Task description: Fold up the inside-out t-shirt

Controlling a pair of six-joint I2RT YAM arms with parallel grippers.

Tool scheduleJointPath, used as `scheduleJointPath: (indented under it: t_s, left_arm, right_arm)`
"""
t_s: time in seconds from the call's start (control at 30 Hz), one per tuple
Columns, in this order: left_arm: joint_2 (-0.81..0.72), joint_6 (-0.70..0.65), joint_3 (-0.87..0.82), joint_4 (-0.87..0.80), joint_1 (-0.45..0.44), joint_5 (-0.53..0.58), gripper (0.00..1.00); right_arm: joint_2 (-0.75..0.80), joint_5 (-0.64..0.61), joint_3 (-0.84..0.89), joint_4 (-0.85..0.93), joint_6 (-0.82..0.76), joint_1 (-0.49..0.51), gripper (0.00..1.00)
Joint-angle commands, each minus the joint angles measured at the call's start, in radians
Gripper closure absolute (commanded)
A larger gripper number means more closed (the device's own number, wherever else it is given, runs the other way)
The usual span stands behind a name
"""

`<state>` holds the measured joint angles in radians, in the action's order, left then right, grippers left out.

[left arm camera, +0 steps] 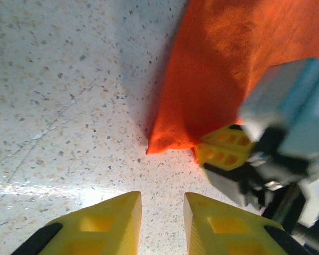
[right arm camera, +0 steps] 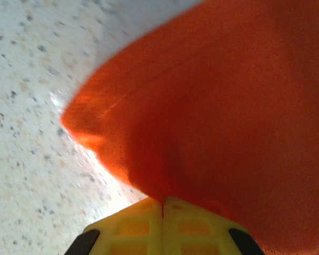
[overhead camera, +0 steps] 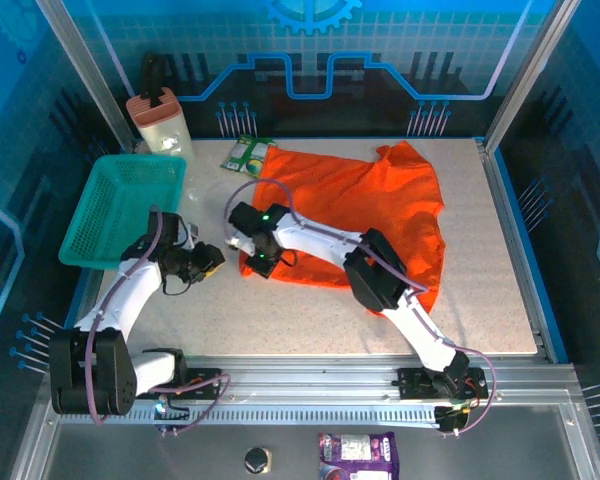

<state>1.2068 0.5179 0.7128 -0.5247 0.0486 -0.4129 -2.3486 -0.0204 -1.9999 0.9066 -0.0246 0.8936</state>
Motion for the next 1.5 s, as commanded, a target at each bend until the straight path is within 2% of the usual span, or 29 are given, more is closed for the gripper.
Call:
scheduleJointPath:
  t_s: [0.0,0.3,0.4,0.57,0.6,0.67,0.73,0.87,0.97,1.17,1.3,1.47]
  left_arm:
    - [0.04,0.0,0.04,0.014,-0.042,-0.043,0.72]
    - [0.191,0.084,0.114,0.129,-0.221,-0.035,0.67]
    - [0.252,0.109,0.159,0.169,-0.276,-0.038,0.63]
    - [0.345,0.135,0.27,0.189,-0.358,-0.043,0.6]
    - [0.363,0.14,0.294,0.187,-0.373,-0.038,0.59]
    - [0.391,0.144,0.337,0.18,-0.399,-0.025,0.59]
    - [0.42,0.146,0.382,0.161,-0.424,-0.005,0.58]
    - [0.465,0.154,0.446,0.117,-0.452,0.037,0.57]
    - [0.471,0.159,0.459,0.098,-0.455,0.067,0.57]
    - [0.443,0.145,0.458,0.047,-0.446,0.127,0.56]
    - [0.42,0.138,0.443,0.037,-0.427,0.134,0.56]
    - [0.389,0.14,0.41,0.043,-0.397,0.134,0.56]
  right_arm:
    - [0.163,0.169,0.151,-0.145,0.157,-0.1,1.0]
    - [0.4,0.345,0.729,-0.572,0.676,-0.32,1.0]
    - [0.422,0.404,0.818,-0.687,0.762,-0.345,1.0]
    - [0.42,0.436,0.831,-0.732,0.746,-0.334,0.98]
    - [0.423,0.44,0.831,-0.737,0.739,-0.331,0.92]
    - [0.433,0.431,0.833,-0.73,0.726,-0.328,0.71]
    - [0.455,0.402,0.842,-0.714,0.723,-0.329,0.62]
    - [0.487,0.407,0.865,-0.731,0.745,-0.354,0.59]
    - [0.479,0.389,0.821,-0.679,0.708,-0.364,0.59]
    - [0.385,0.319,0.648,-0.501,0.535,-0.367,0.58]
    - [0.325,0.209,0.507,-0.348,0.397,-0.346,0.58]
    - [0.265,0.13,0.378,-0.209,0.338,-0.319,0.58]
